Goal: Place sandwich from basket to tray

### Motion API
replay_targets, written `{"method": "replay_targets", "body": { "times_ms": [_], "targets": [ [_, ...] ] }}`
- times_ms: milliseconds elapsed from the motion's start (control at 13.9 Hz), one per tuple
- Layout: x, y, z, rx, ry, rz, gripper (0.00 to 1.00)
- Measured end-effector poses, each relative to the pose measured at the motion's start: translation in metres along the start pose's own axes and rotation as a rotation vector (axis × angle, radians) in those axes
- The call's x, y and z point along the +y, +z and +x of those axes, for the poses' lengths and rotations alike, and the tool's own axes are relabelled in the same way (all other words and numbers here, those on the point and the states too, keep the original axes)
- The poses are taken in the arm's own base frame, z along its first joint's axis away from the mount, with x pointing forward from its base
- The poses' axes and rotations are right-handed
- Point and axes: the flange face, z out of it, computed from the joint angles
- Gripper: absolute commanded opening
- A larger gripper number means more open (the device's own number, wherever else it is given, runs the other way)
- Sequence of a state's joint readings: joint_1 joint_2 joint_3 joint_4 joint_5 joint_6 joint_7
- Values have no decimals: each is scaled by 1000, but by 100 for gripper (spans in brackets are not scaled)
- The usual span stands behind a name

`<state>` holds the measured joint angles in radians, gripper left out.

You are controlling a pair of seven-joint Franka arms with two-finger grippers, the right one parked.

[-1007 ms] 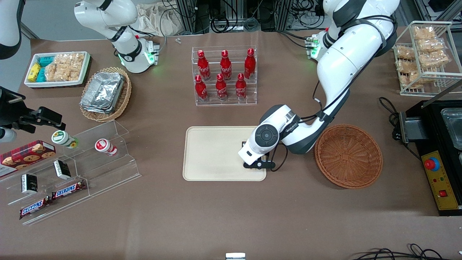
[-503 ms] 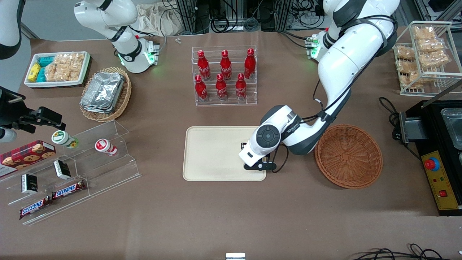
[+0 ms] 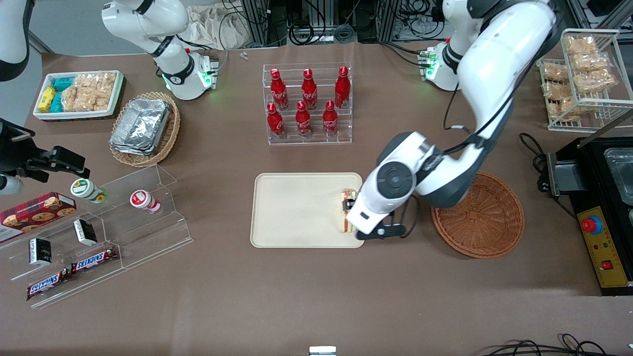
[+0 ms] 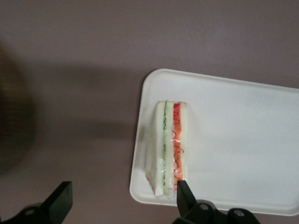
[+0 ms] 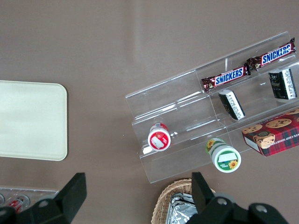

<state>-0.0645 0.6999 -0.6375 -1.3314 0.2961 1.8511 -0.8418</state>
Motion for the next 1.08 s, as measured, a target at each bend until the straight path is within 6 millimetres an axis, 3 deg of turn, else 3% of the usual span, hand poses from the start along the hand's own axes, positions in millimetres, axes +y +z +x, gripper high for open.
{"method": "replay_targets", "body": {
  "times_ms": [288, 503, 719, 1078],
  "targets": [
    [-60, -99, 6, 31, -100, -29, 100],
    [-125, -143, 12, 7, -93, 2, 100],
    [-186, -165, 20, -15, -32, 9, 100],
    [-211, -168, -8, 8, 92, 90, 100]
  ]
}}
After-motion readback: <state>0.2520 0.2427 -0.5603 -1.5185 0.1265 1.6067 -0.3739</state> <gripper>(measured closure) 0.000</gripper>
